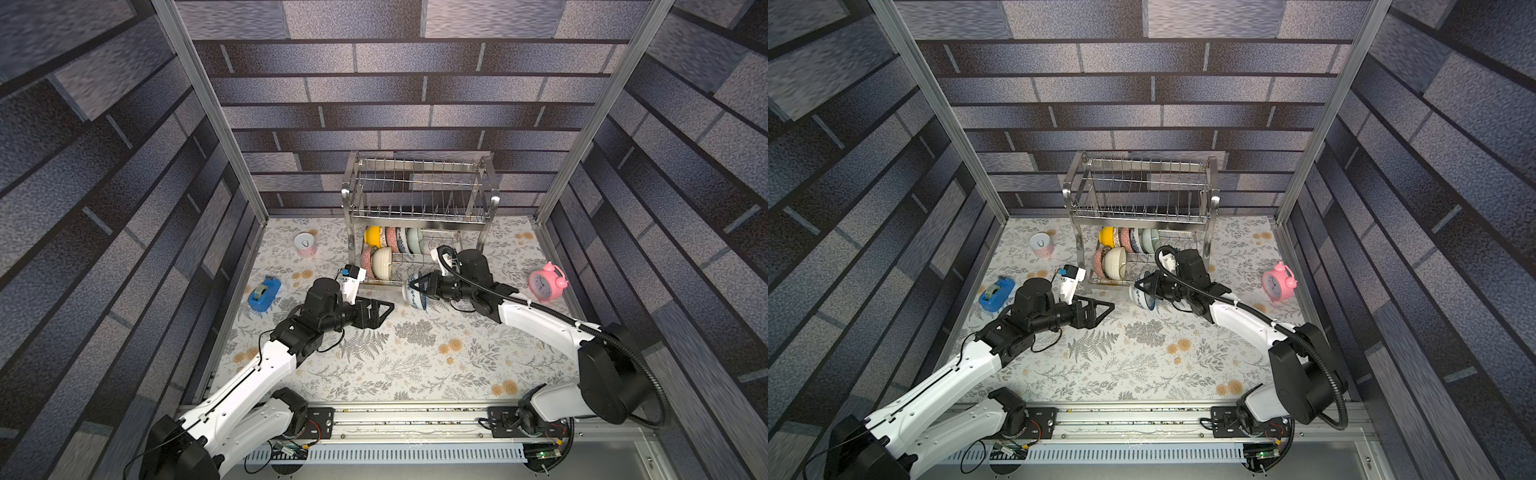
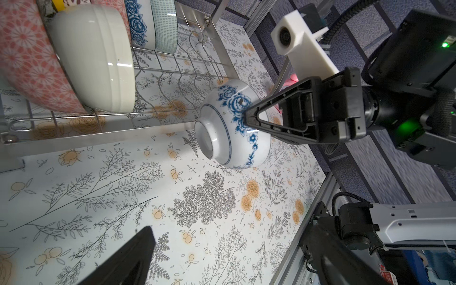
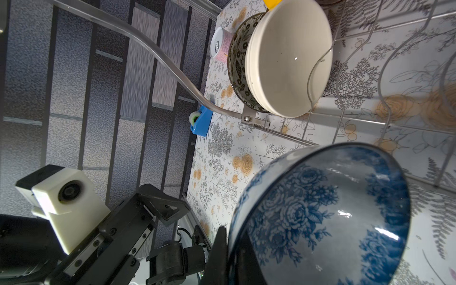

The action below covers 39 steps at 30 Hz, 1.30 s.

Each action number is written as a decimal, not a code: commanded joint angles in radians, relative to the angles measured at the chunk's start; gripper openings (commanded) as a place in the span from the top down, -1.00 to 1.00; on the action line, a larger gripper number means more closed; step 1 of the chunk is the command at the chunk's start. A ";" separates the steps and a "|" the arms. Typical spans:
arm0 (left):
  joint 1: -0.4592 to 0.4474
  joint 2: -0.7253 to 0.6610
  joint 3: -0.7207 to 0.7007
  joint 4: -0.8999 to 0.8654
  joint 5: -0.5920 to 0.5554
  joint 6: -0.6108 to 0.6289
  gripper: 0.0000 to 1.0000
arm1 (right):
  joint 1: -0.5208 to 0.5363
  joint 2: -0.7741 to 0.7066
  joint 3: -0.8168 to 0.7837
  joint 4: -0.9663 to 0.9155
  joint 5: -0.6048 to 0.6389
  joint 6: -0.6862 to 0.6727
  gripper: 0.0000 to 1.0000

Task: Load bowls into a dish rack
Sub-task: Place the bowl in the dish rack.

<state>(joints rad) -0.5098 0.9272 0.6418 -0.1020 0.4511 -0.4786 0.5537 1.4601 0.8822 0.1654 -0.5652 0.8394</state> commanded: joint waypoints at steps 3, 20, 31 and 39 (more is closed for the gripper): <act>0.019 -0.032 -0.012 -0.025 -0.002 0.001 -0.99 | -0.029 0.050 0.041 0.198 -0.063 0.095 1.00; 0.036 -0.056 -0.022 -0.058 0.012 0.007 -0.99 | -0.070 0.208 0.112 0.387 -0.061 0.223 1.00; 0.046 -0.074 -0.025 -0.071 0.014 0.006 -0.99 | -0.093 0.360 0.218 0.464 -0.048 0.286 1.00; 0.051 -0.077 -0.021 -0.080 0.015 0.006 -0.99 | -0.098 0.473 0.280 0.558 -0.074 0.354 1.00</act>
<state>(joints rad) -0.4694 0.8692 0.6308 -0.1650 0.4522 -0.4786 0.4641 1.9114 1.1145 0.6090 -0.6125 1.1599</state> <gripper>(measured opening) 0.995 0.081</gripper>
